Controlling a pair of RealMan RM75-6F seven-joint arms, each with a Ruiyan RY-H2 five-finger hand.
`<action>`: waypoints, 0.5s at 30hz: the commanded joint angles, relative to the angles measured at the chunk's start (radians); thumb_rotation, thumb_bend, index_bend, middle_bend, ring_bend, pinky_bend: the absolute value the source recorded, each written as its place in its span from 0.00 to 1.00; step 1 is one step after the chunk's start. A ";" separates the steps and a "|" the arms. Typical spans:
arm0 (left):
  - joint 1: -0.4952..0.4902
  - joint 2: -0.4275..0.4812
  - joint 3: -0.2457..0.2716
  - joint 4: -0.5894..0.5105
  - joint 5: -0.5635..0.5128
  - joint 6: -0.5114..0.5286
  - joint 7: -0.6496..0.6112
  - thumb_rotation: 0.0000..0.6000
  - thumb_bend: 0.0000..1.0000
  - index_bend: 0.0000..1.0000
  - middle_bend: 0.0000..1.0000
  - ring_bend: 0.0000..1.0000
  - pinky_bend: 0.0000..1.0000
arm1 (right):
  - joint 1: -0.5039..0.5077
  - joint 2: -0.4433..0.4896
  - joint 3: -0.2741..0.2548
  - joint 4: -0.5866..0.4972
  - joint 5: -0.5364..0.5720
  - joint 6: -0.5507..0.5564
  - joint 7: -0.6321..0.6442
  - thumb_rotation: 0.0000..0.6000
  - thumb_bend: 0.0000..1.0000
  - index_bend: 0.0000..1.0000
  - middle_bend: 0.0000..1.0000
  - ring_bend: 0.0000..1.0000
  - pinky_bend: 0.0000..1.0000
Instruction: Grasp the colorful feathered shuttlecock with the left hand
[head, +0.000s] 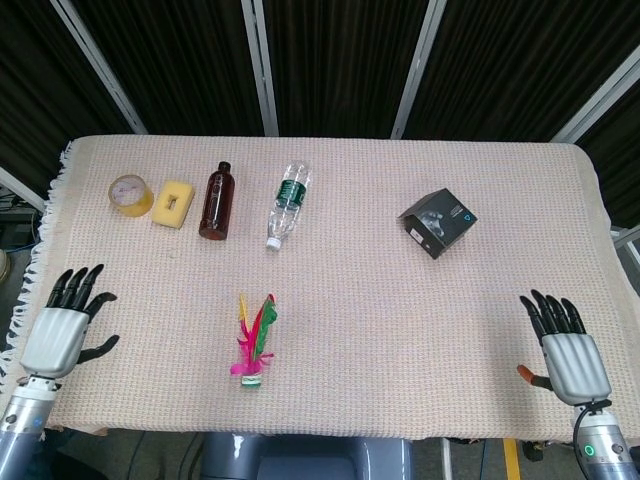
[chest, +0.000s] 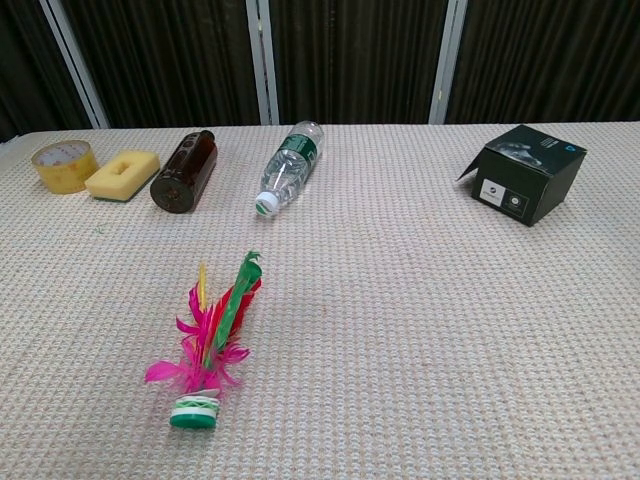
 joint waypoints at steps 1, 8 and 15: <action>-0.063 -0.069 -0.013 0.074 0.017 -0.062 -0.040 0.94 0.21 0.37 0.00 0.00 0.00 | 0.011 -0.004 0.006 0.006 0.013 -0.017 -0.001 1.00 0.09 0.00 0.00 0.00 0.00; -0.162 -0.186 -0.022 0.177 0.033 -0.154 -0.069 0.94 0.21 0.39 0.00 0.00 0.00 | 0.021 0.001 0.009 0.013 0.013 -0.030 0.026 1.00 0.09 0.00 0.00 0.00 0.00; -0.236 -0.285 -0.009 0.239 0.064 -0.203 -0.114 0.94 0.22 0.41 0.00 0.00 0.00 | 0.023 0.012 0.009 0.018 0.011 -0.029 0.057 1.00 0.09 0.00 0.00 0.00 0.00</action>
